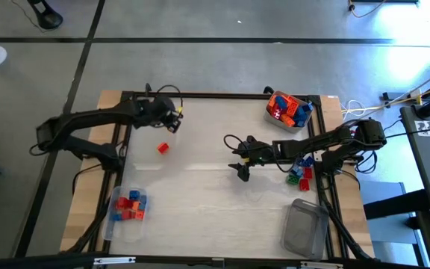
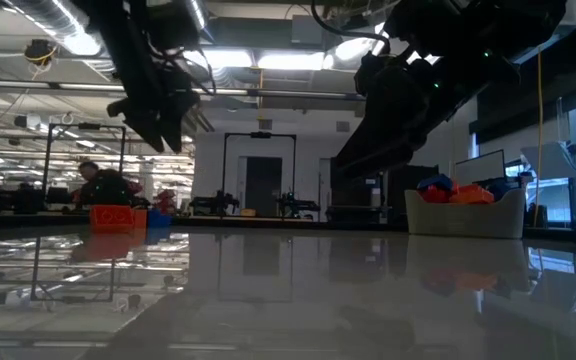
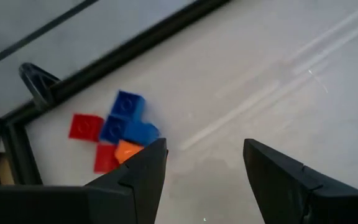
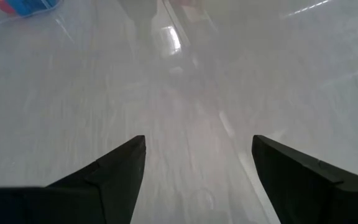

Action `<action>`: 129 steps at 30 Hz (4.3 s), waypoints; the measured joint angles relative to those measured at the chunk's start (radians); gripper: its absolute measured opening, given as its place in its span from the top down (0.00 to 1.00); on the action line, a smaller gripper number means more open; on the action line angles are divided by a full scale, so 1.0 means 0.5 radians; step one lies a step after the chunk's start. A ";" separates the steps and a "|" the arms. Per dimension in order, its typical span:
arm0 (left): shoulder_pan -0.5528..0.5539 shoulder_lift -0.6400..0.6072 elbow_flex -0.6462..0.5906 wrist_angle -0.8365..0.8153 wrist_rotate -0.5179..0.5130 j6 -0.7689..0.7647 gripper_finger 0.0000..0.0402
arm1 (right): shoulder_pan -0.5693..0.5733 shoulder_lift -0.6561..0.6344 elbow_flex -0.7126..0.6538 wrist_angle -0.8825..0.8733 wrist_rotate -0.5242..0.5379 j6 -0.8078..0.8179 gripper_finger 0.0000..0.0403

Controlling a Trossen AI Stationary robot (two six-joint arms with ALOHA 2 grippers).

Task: Sort blocks by size
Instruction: Put the blue game piece into the transparent bin

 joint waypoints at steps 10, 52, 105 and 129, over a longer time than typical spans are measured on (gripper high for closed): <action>0.222 0.291 -0.002 0.096 0.001 0.099 0.50 | 0.000 0.000 0.000 0.000 0.000 -0.002 0.27; 0.300 0.838 0.030 0.233 0.197 0.284 0.50 | 0.000 0.000 0.000 -0.015 -0.001 -0.011 0.27; 0.250 0.678 -0.167 0.349 0.619 1.122 0.50 | 0.000 0.000 0.000 -0.016 -0.001 -0.012 0.27; 0.244 0.677 -0.191 0.406 0.687 1.031 0.69 | 0.000 0.000 0.000 -0.016 -0.001 -0.012 0.27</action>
